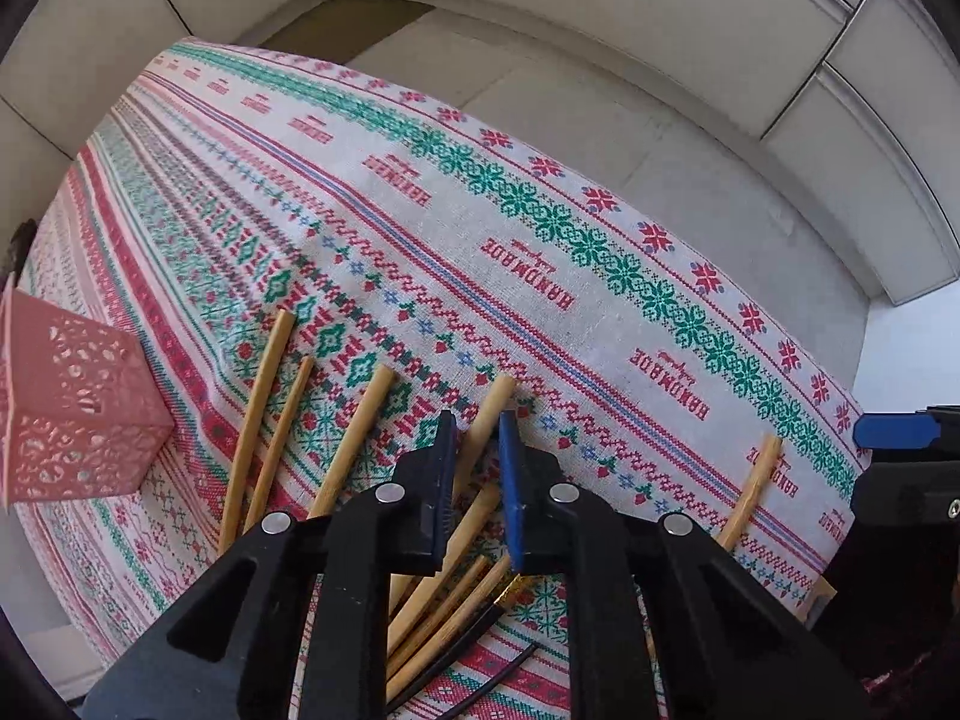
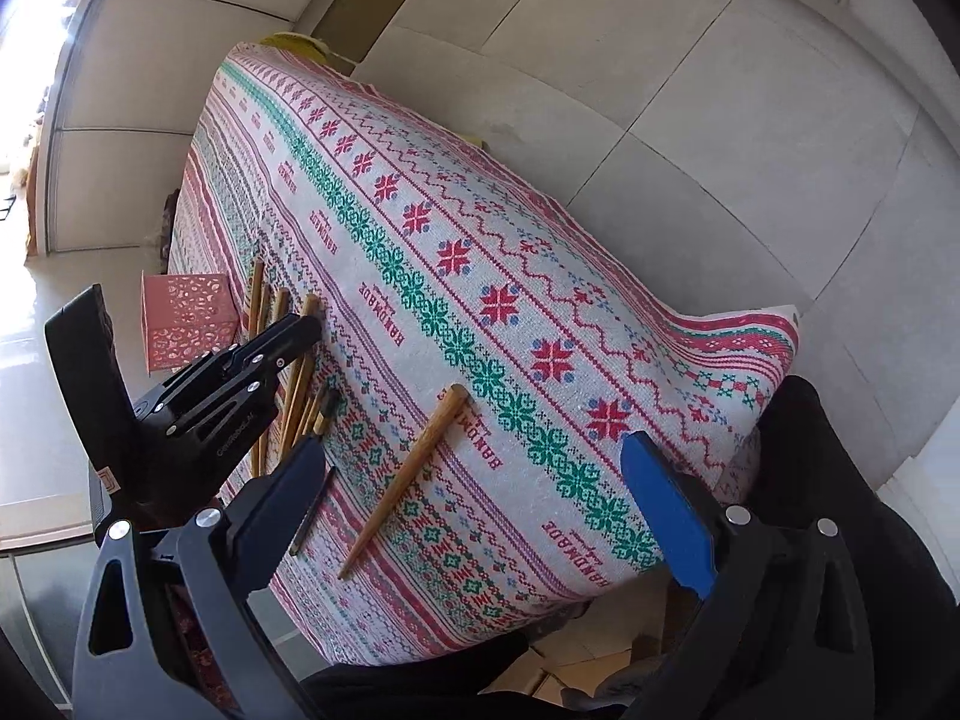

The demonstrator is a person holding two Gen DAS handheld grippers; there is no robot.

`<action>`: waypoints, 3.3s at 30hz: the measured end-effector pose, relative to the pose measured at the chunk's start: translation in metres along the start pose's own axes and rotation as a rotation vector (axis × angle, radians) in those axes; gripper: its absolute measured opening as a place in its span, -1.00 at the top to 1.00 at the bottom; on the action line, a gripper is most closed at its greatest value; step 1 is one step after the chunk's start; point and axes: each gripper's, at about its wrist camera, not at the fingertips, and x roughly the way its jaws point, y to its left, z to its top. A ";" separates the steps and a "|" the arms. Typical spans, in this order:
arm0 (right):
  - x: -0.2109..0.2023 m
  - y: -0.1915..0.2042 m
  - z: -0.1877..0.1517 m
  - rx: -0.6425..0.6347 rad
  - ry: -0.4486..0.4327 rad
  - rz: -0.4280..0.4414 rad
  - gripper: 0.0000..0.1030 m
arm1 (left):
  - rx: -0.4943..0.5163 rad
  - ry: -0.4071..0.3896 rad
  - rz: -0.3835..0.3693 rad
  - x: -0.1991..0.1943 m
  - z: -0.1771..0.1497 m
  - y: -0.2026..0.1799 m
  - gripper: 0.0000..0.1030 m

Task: Organize utensils
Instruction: 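Lower the left gripper over the chopsticks and close on one chopstick, then lift the chopstick upright with the left gripper toward the pink cup, then lower the chopstick into the pink cup and open the left gripper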

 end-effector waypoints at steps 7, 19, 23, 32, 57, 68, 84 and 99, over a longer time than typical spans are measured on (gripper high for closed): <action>-0.007 0.022 -0.027 -0.121 -0.090 -0.141 -0.87 | -0.110 -0.269 0.124 -0.088 -0.056 0.003 0.76; 0.028 0.039 -0.052 0.090 -0.022 -0.144 -0.53 | -0.344 -0.677 0.173 -0.220 -0.134 0.037 0.83; 0.038 0.051 -0.049 0.133 -0.049 -0.203 -0.44 | -0.368 -0.724 0.180 -0.232 -0.149 0.042 0.87; 0.070 0.094 -0.042 0.098 -0.079 -0.272 0.76 | -0.418 -0.756 0.093 -0.234 -0.165 0.063 0.87; -0.094 0.154 -0.105 -0.476 -0.457 0.082 0.85 | -0.539 -0.747 0.032 -0.258 -0.173 0.050 0.87; -0.169 0.198 -0.123 -0.683 -0.672 0.156 0.85 | -0.529 -0.753 0.180 -0.291 -0.157 0.032 0.87; -0.152 0.306 -0.050 -0.770 -0.715 0.237 0.85 | -0.616 -0.913 0.325 -0.321 -0.069 0.115 0.88; -0.033 0.356 0.012 -0.793 -0.563 0.147 0.56 | -0.718 -0.792 0.308 -0.237 -0.048 0.176 0.43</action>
